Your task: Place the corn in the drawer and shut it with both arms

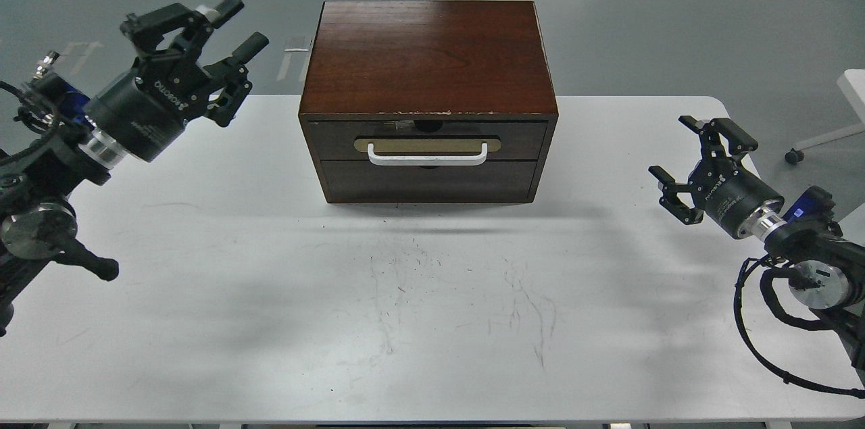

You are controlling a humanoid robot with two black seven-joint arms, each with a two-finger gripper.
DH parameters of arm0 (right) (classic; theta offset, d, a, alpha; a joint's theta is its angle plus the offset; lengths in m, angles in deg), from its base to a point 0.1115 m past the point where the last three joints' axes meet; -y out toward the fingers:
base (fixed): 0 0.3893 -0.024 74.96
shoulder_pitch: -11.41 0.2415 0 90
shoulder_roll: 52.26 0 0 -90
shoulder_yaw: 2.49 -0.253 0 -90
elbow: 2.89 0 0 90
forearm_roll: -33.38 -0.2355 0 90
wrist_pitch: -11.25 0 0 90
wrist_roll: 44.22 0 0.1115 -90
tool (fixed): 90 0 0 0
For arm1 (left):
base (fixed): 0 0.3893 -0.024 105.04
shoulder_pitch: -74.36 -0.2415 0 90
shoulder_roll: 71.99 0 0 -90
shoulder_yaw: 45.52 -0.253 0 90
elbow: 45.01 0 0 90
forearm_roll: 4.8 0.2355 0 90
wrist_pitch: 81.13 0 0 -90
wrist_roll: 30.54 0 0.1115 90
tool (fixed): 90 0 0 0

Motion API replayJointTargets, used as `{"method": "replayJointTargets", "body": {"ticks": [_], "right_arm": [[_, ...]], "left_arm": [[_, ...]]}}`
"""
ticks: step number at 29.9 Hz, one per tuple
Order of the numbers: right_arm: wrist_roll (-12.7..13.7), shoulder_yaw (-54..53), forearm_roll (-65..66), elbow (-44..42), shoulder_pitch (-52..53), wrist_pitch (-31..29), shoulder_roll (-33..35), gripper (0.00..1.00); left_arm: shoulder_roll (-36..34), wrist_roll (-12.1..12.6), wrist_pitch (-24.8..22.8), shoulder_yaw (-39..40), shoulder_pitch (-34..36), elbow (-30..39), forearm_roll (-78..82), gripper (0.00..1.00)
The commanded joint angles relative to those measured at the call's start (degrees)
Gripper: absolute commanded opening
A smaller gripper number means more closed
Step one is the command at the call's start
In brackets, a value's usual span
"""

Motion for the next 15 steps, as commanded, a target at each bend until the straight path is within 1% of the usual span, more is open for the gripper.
{"method": "replayJointTargets", "body": {"ticks": [1,3,5,8,9,13,15], "right_arm": [[0.0,-0.5,0.0,0.0,0.1,0.0,0.0,0.96],[0.0,-0.6,0.0,0.0,0.2,0.0,-0.1,0.96],[0.0,-0.6,0.0,0.0,0.2,0.0,-0.3,0.96],[0.0,-0.6,0.0,-0.1,0.2,0.1,-0.7,0.97],[0.0,-0.6,0.0,-0.1,0.2,0.2,-0.8,0.99],[0.0,-0.6,0.0,-0.2,0.1,0.4,-1.0,1.0],[0.0,-0.6,0.0,-0.2,0.1,0.4,-1.1,1.0]], "left_arm": [[0.1,0.0,0.0,0.1,-0.3,-4.3,-0.2,1.0],[0.3,0.0,1.0,-0.1,-2.4,-8.1,-0.2,1.0],[0.6,0.0,0.4,-0.2,-4.3,-11.0,-0.3,1.0],[0.8,0.0,0.3,-0.3,-6.6,-12.8,-0.3,1.0],[0.8,0.0,0.3,-0.3,-6.9,-13.1,-0.3,1.0],[2.4,0.0,0.1,-1.1,-7.2,-15.5,-0.3,1.0],[3.7,0.0,0.0,-1.1,-7.3,-17.8,-0.3,1.0]]}}
